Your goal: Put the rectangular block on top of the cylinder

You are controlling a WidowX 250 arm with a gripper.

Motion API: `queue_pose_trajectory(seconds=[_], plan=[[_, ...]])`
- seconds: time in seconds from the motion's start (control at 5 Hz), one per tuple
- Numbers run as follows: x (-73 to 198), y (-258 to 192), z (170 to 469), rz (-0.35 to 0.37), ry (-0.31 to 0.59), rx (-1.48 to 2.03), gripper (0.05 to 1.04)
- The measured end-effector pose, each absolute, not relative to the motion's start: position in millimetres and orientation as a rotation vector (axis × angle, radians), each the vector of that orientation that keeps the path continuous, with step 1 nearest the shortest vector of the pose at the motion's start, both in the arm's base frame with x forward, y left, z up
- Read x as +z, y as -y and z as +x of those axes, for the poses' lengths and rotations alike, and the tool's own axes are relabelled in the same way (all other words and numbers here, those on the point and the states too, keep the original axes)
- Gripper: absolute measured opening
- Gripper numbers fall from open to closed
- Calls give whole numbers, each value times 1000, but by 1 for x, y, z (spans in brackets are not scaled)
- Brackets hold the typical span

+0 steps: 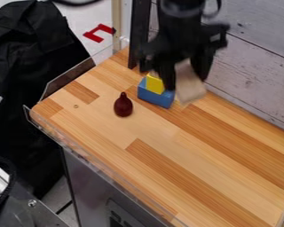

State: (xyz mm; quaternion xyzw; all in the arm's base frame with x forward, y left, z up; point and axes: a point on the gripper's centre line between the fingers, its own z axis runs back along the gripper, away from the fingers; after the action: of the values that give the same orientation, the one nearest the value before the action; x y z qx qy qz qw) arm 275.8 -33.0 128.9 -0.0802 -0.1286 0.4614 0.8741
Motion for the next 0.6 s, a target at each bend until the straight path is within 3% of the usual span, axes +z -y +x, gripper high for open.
queue_pose_trajectory(seconds=[0.4,0.6], plan=[[141,10,307,-170,247,994,559],[137,5,315,-216,232,1030,559]])
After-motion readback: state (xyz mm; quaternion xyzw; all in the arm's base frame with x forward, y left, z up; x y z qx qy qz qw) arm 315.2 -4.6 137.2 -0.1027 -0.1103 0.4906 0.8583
